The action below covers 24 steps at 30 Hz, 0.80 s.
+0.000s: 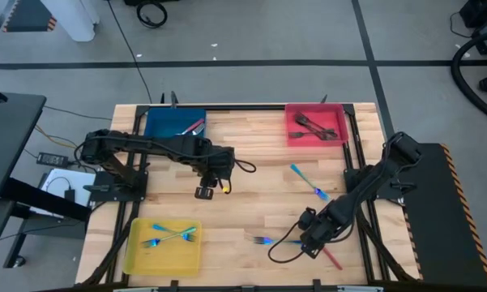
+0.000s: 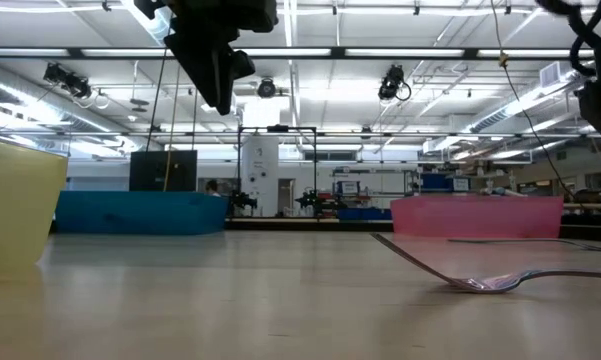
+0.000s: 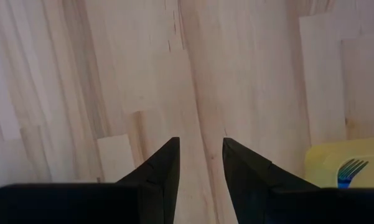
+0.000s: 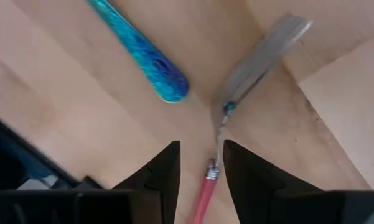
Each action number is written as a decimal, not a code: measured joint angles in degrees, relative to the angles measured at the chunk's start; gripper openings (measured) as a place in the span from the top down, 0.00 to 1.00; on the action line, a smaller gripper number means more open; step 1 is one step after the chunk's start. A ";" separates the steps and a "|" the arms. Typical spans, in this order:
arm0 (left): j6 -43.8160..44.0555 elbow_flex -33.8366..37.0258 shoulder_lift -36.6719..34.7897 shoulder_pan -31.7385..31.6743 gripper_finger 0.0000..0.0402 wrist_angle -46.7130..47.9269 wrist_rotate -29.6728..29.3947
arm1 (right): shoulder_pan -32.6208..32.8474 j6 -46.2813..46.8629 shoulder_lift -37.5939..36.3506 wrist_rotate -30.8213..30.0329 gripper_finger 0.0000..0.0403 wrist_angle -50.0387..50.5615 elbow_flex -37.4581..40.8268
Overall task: Sort silverware by color (type)
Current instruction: Put the red fork into the blue bin
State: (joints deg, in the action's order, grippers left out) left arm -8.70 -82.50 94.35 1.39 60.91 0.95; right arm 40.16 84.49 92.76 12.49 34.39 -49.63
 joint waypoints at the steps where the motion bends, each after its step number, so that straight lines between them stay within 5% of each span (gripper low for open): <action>1: -0.01 0.00 0.00 0.00 0.70 -0.05 0.01 | 0.00 -0.01 0.54 0.32 0.68 0.26 0.00; 13: 0.10 0.02 0.00 0.00 0.70 -0.98 0.00 | -0.28 -0.56 4.45 -0.07 0.70 2.09 -0.21; 21: 0.03 0.02 0.00 0.00 0.70 -1.47 -0.02 | -1.24 -2.00 4.58 -0.37 0.95 3.81 -0.13; 24: -0.23 0.02 0.00 0.00 0.70 -2.30 -0.02 | -2.31 -3.82 4.58 -0.45 0.97 4.40 -0.13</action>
State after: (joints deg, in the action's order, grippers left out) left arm -8.93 -82.48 94.35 1.39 58.61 0.93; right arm 37.85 80.67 97.34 12.04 38.79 -49.76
